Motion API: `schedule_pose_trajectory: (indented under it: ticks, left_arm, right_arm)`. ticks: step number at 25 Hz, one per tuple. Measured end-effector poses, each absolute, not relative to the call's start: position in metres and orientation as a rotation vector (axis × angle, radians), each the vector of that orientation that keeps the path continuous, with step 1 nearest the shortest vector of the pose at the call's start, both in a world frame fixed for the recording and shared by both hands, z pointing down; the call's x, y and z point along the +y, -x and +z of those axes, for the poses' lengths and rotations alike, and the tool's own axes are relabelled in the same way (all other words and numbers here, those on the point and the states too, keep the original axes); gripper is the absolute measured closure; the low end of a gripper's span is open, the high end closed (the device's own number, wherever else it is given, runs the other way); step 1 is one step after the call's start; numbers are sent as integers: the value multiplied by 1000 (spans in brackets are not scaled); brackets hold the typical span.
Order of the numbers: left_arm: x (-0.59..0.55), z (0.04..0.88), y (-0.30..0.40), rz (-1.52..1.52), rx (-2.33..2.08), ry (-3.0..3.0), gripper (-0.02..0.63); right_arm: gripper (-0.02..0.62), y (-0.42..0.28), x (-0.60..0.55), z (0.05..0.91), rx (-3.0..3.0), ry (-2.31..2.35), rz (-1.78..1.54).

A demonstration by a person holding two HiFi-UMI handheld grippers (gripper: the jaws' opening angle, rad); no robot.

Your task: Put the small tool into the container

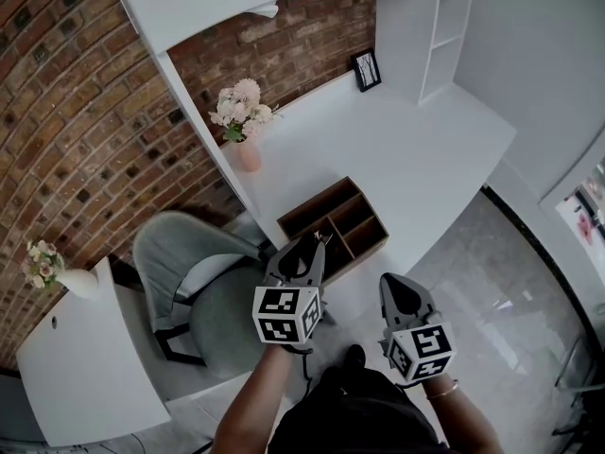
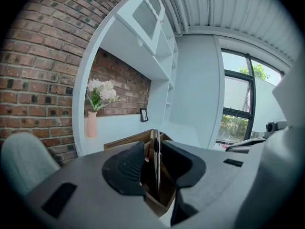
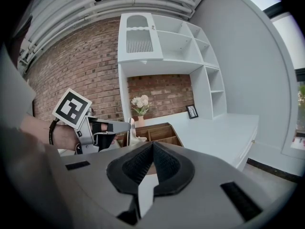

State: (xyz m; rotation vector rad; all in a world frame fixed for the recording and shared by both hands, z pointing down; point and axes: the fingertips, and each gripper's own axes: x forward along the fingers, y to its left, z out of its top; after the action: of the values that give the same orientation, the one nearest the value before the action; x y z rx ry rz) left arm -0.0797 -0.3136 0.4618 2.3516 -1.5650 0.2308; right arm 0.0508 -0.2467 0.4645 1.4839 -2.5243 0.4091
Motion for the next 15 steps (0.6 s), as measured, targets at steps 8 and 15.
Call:
schedule_pose_trajectory:
  ticks: [8, 15]
  left_arm:
    - [-296, 471, 90, 252, -1591, -2317, 511]
    - [-279, 479, 100, 263, -1597, -2286, 517]
  right_arm:
    - [592, -41, -243, 465, -2539, -1457, 406]
    - [592, -33, -237, 464, -2543, -1441, 407]
